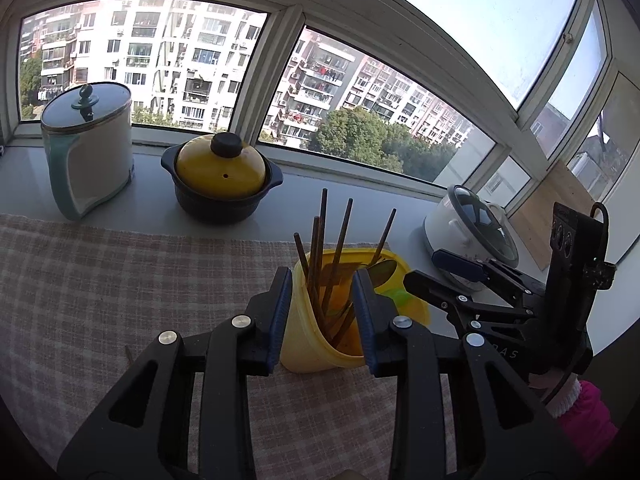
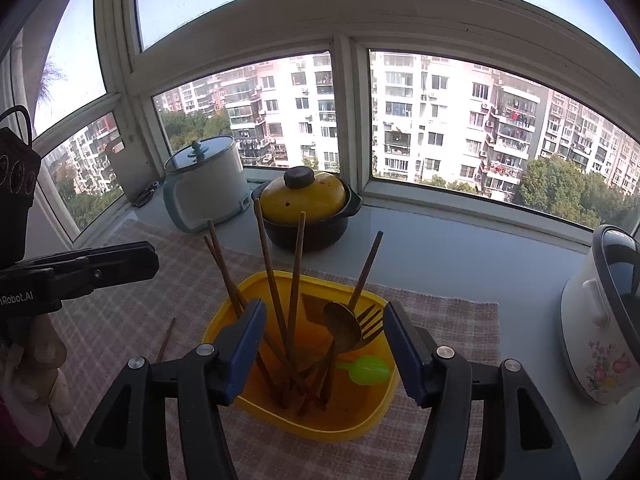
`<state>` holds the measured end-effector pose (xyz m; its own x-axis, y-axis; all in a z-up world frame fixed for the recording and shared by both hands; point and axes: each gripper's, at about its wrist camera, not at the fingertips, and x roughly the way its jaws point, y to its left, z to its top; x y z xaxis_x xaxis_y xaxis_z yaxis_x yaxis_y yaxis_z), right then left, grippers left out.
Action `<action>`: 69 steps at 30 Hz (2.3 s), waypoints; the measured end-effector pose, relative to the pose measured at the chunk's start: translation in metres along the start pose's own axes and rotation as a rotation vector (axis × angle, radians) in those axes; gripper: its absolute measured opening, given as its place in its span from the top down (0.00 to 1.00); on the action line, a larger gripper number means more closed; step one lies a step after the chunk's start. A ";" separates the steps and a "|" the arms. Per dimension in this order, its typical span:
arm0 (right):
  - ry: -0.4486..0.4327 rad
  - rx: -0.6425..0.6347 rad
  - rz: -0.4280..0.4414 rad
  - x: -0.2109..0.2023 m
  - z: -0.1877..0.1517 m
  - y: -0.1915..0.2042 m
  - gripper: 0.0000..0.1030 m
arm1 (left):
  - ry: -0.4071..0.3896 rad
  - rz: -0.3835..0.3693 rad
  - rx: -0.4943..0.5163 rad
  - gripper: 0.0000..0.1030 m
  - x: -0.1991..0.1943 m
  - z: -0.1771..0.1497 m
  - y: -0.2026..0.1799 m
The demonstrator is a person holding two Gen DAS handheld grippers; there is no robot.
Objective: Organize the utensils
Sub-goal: 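Move both tools back to the last red-tipped chopstick on the cloth, then close the right gripper on the last red-tipped chopstick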
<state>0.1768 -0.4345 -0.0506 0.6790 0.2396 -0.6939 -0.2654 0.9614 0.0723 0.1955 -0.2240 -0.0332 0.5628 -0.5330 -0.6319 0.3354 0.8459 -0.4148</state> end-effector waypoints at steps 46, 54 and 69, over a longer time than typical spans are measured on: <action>0.373 -0.073 0.172 0.113 -0.053 0.209 0.53 | 0.101 0.225 -0.115 0.71 -0.119 -0.117 0.198; 0.481 -0.083 0.162 0.151 -0.066 0.233 0.64 | 0.115 0.214 -0.143 0.71 -0.129 -0.131 0.219; 0.598 -0.161 0.041 0.191 -0.078 0.261 0.79 | 0.132 0.188 -0.196 0.71 -0.139 -0.149 0.246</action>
<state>0.1839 -0.1487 -0.2196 0.1773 0.1141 -0.9775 -0.4144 0.9096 0.0310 0.0869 0.0555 -0.1450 0.4935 -0.3763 -0.7841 0.0749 0.9166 -0.3927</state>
